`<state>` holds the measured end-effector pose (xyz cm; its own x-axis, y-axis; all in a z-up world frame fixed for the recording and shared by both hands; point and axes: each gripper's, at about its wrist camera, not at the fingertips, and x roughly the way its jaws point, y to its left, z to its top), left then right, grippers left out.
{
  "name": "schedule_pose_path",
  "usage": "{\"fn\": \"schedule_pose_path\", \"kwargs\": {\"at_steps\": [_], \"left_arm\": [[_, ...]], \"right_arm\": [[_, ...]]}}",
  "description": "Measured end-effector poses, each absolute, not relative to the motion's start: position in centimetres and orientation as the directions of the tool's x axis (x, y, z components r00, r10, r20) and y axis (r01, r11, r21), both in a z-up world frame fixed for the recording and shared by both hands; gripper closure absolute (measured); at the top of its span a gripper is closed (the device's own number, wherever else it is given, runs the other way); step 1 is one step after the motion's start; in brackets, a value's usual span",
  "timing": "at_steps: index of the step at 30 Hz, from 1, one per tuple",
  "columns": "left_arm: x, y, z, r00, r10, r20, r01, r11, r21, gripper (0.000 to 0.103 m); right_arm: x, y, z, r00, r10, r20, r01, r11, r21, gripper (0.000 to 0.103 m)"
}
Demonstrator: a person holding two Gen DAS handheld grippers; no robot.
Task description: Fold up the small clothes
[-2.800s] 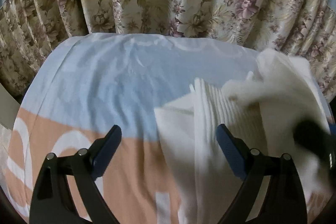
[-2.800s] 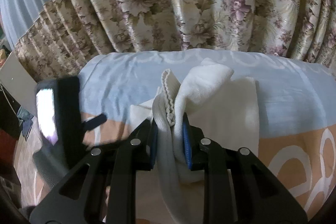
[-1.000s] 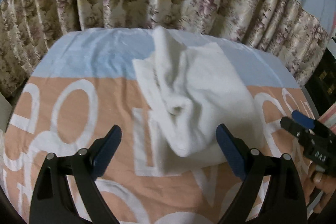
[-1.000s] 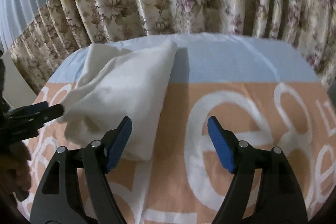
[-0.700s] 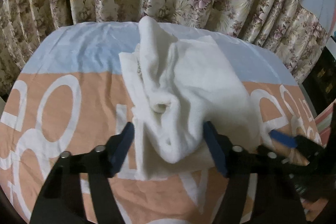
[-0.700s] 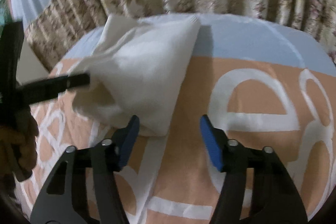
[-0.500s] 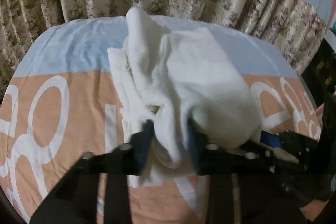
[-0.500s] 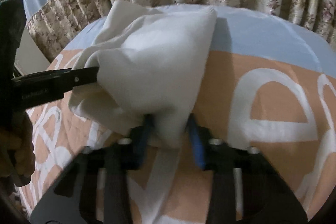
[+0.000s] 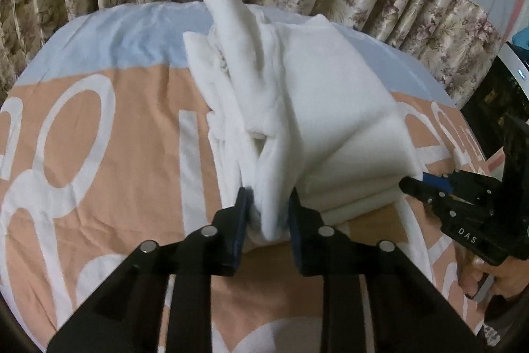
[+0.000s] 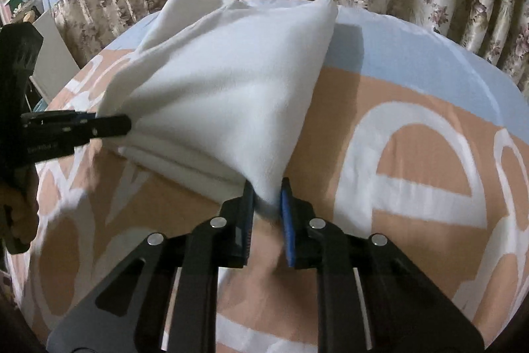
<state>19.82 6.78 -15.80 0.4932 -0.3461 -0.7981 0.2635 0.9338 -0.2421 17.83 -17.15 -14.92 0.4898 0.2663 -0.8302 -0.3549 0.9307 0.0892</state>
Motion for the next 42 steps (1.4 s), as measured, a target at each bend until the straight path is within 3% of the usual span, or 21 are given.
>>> {"fn": "schedule_pose_path", "kwargs": {"at_steps": [1,4,9,13,19,23,30,36,42], "left_arm": [[19.5,6.7,-15.6,0.492,-0.338,-0.802,0.271,0.935,-0.228,0.071],[18.3,6.3,-14.1,0.512,-0.247,-0.822,0.266,0.956,-0.122,0.047],[17.4,5.8,-9.8,0.598,-0.213,-0.773,0.276,0.96,-0.051,0.027],[19.6,6.0,-7.5,0.673,-0.122,-0.729,0.135,0.99,-0.04,0.014],[25.3,4.1,-7.0,0.726,0.01,-0.688,-0.005,1.0,0.01,0.013],[29.0,2.8,-8.7,0.73,0.098,-0.676,-0.009,0.991,0.135,0.013],[33.0,5.4,-12.7,0.684,0.131,-0.718,-0.007,0.985,0.173,0.013],[32.5,9.1,-15.5,0.685,0.099,-0.722,-0.043,0.994,0.096,0.005],[31.9,10.7,-15.6,0.696,-0.028,-0.717,-0.029,0.997,-0.067,0.006]], "right_arm": [[17.7,-17.3,-14.9,0.487,0.27,-0.83,-0.358,0.929,0.092,0.087],[17.4,-18.4,-14.1,0.488,0.292,-0.823,-0.352,0.928,0.121,0.073],[17.1,-20.8,-11.1,0.569,0.292,-0.769,-0.299,0.944,0.138,0.046],[19.1,-22.0,-9.3,0.637,0.188,-0.747,-0.169,0.98,0.103,0.03],[24.4,-22.0,-7.9,0.706,0.07,-0.705,-0.006,0.996,0.093,0.02],[27.3,-20.0,-7.4,0.721,0.108,-0.685,-0.053,0.993,0.101,0.017],[30.7,-17.7,-10.0,0.681,0.093,-0.726,-0.091,0.995,0.042,0.017],[31.0,-17.7,-13.4,0.633,0.074,-0.77,-0.103,0.995,0.01,0.016],[31.2,-18.3,-13.8,0.615,0.149,-0.774,-0.096,0.989,0.114,0.018]]}}
